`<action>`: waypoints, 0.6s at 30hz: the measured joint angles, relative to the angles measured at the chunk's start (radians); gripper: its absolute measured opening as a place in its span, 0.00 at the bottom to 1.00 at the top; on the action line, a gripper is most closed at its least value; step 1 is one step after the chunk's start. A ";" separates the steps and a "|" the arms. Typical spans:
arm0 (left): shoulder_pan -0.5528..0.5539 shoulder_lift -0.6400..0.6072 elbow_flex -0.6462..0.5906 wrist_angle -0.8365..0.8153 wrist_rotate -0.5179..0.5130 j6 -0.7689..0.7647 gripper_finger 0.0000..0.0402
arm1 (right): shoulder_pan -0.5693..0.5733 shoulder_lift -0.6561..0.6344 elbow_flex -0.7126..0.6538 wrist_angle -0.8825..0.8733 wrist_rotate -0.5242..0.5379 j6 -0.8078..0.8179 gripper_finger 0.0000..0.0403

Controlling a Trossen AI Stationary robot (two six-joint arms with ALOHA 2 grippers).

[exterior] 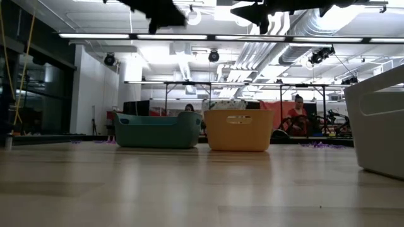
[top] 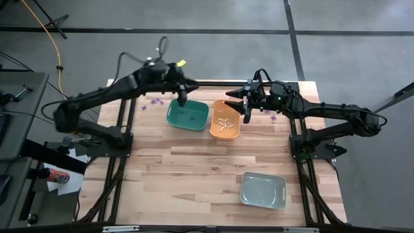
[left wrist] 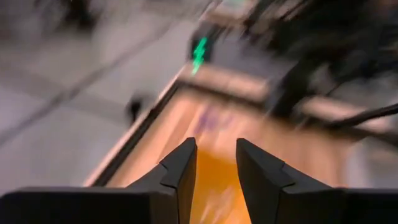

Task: Sort Halloween decoration
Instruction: Put the violet witch hut toy into the green bin

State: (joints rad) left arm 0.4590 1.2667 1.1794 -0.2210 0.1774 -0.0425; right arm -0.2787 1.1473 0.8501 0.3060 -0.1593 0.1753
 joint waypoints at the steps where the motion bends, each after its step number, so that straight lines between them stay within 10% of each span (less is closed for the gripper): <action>1: -0.015 -0.028 -0.035 0.079 0.035 -0.001 0.25 | 0.000 0.000 0.000 0.007 0.000 0.000 0.49; 8: -0.114 -0.127 -0.310 0.495 0.110 -0.157 0.25 | 0.000 0.000 0.000 0.020 -0.016 0.000 0.49; 18: -0.169 -0.133 -0.351 0.560 0.078 -0.087 0.25 | 0.000 0.000 0.000 0.020 -0.016 0.000 0.49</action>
State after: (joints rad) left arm 0.2905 1.1339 0.8280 0.3390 0.2557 -0.1291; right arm -0.2787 1.1473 0.8501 0.3260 -0.1757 0.1753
